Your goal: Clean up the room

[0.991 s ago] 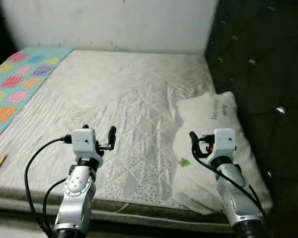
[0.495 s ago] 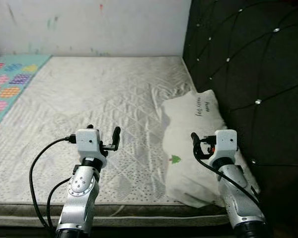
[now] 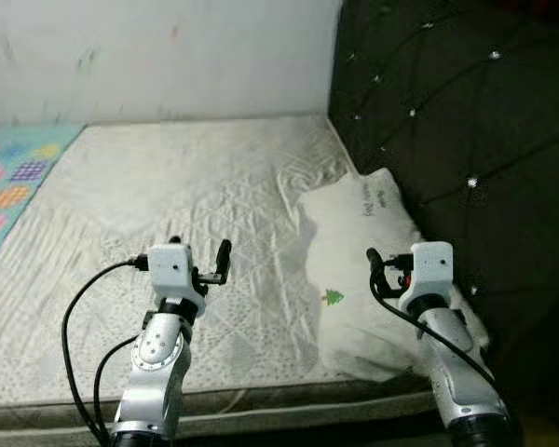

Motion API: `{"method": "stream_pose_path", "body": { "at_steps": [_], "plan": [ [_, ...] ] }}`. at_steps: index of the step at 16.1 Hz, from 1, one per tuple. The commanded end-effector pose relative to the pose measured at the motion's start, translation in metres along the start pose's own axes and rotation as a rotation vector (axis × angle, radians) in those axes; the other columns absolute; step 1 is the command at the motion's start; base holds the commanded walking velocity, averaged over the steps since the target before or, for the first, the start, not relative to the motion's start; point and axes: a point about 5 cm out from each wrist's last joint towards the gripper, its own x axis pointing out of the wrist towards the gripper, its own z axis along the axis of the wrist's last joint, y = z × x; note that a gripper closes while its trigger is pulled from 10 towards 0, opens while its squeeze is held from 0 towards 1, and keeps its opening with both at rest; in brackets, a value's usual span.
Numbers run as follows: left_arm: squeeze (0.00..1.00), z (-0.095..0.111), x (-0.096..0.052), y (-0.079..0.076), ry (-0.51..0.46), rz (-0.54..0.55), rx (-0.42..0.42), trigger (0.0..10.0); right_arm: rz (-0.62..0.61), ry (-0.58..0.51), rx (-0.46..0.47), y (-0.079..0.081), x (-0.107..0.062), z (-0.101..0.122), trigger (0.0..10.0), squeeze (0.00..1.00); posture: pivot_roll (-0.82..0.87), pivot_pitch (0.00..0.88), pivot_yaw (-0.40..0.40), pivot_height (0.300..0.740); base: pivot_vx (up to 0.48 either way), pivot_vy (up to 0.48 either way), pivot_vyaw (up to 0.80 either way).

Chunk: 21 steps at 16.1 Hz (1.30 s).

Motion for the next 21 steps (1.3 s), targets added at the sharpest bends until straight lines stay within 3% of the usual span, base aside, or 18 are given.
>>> {"method": "stream_pose_path", "body": {
  "at_steps": [1, 21],
  "plan": [
    [0.00, 0.0008, 0.0004, 0.0060, -0.001, 0.017, 0.010, 10.0, 0.017, -0.012, -0.003, 0.0061, 0.0028, 0.0036, 10.0, 0.00, -0.04, 0.000, 0.044, 0.740, 0.000, 0.480, 0.00],
    [0.00, -0.0028, -0.0021, 0.0057, 0.009, 0.017, 0.016, 10.0, 0.042, -0.003, -0.010, 0.0107, 0.0038, 0.0005, 10.0, 0.00, -0.04, 0.000, 0.037, 0.740, 0.000, 0.480, 0.00]
  ]
}}
